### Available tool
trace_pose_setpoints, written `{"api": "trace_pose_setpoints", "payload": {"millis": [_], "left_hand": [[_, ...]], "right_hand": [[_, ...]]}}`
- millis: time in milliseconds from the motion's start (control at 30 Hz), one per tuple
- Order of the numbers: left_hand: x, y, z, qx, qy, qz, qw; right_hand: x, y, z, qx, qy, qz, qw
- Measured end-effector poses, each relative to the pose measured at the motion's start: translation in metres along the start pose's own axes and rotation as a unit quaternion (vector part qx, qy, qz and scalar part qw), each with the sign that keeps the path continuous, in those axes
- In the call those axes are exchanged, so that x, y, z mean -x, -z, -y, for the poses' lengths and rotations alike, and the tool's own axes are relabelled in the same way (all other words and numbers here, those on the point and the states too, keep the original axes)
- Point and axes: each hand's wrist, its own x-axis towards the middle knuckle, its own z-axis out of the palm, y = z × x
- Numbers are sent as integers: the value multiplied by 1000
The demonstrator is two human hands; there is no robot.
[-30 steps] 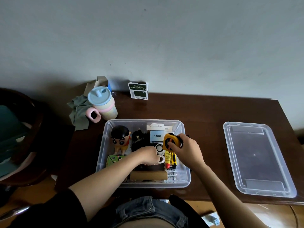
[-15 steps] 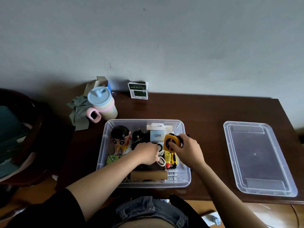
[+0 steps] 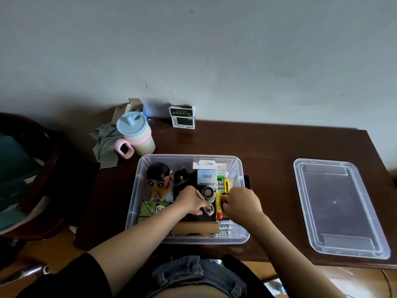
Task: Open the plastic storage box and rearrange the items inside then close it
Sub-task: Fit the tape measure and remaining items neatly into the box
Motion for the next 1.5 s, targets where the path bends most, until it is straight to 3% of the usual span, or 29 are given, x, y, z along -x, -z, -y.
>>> {"api": "trace_pose_setpoints", "payload": {"millis": [133,400,667,800,1133,1267,1367,1500], "left_hand": [[0,-4,2,-9,-12,-25,1000],[6,-11,-5,-155,-123,-42,979],[2,-14,6,-71,-190,-86,975],[0,-13,12,-98,-188,-115,971],[-1,17,14,-132,-180,-35,974],[-1,52,18,-262,-178,13,948],[2,62,17,-413,-169,100,889],[0,49,16,-530,-130,127,828]], "right_hand": [[-2,-5,4,12,8,51,999],[-1,-3,10,26,3,81,996],[1,-3,10,27,-8,62,998],[3,-2,10,29,-2,56,998],[3,14,-6,17,12,19,1000],[3,21,-18,-34,47,15,998],[3,21,-22,-80,70,19,994],[2,19,-20,-109,82,17,991]]}}
